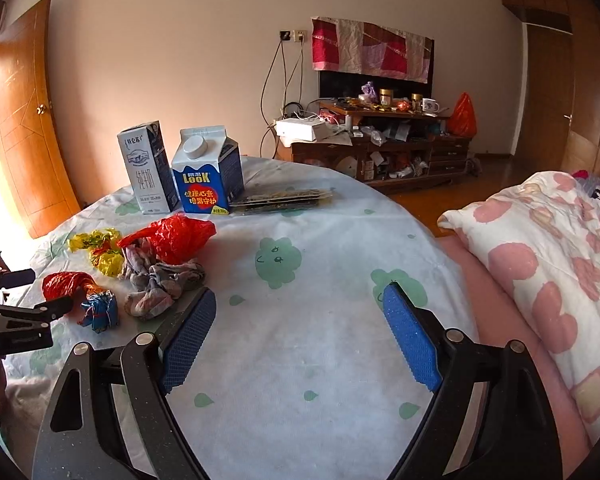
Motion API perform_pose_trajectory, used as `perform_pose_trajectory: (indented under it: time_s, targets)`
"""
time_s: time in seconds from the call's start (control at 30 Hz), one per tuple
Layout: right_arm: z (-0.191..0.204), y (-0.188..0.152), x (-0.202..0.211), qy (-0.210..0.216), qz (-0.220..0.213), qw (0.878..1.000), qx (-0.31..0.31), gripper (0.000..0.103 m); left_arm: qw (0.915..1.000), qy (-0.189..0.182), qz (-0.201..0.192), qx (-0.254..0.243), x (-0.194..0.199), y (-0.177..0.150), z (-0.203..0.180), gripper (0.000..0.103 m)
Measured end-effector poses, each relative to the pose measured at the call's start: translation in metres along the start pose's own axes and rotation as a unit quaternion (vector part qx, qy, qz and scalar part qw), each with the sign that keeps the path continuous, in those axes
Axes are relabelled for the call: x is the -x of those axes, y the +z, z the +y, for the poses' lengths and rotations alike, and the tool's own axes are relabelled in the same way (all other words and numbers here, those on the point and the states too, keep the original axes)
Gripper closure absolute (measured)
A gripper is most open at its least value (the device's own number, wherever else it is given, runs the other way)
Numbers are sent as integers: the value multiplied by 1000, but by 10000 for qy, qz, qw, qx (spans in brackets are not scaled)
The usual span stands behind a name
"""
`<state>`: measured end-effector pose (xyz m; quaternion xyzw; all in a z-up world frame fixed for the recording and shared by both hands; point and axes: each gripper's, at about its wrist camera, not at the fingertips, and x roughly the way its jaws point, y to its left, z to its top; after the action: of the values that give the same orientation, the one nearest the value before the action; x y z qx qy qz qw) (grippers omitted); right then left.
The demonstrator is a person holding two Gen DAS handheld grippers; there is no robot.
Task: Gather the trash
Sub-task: 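Grasp the red-orange wrapper with the left tool while the right tool grasps the gray cloth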
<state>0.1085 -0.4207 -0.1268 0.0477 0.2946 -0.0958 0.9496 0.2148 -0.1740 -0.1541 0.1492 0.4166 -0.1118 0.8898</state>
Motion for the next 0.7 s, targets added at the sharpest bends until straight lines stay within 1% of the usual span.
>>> perform_pose_trajectory:
  time_s: [0.03,0.07,0.1,0.13,0.17,0.2,0.27,0.4,0.53,0.6,0.63,0.7]
  targets:
    - [2,1,0,25,13,10000,18,19,10000,-46,45,0,-3,1,0,23]
    - [3,2,-1,43,25,10000,36,18,9999,-57,84,4,-5,1,1,29]
    - [5,3,-2,80,35,10000,44,18,9999,-103,117,33,-7,1,2,45]
    - [9,4,-3,104,50,9999,51,18,9997,-191,165,45,-9,0,3,66]
    - [13,6,-6,122,72,9999,58,18,9995,-242,198,39,-10,-1,3,83]
    - [16,7,-9,156,108,9998,57,18,9996,-232,168,38,-9,-2,4,85]
    - [24,11,-13,219,158,9996,36,18,9997,-221,98,76,-4,-5,8,92]
    - [42,18,-23,388,275,9989,8,18,9993,-199,-93,295,13,-10,27,93]
    - [71,24,-36,460,427,9978,211,18,9976,-90,-345,588,38,-18,56,93]
    - [83,26,-46,450,573,9968,343,19,9964,-9,-459,710,50,-23,70,93]
    - [90,26,-54,479,676,9958,386,20,9959,24,-499,758,55,-26,76,93]
    - [99,26,-67,592,893,9935,394,28,9949,85,-558,841,64,-31,87,93]
